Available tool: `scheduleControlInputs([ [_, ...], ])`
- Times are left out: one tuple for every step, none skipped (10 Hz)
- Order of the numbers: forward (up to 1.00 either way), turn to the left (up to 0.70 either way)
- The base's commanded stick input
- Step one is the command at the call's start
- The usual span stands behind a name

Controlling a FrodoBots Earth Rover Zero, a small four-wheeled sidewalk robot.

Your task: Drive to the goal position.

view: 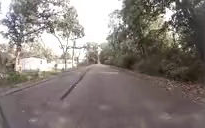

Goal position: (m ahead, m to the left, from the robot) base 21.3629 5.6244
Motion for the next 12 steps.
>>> scheduleControlInputs([
  [0.70, 0.00],
  [0.70, 0.00],
  [0.70, 0.00],
  [0.70, 0.00],
  [0.70, 0.00],
  [0.70, 0.00],
  [0.70, 0.00],
  [0.70, 0.00],
  [0.70, 0.00],
  [0.70, 0.00],
  [0.70, 0.00],
  [0.70, 0.00],
])
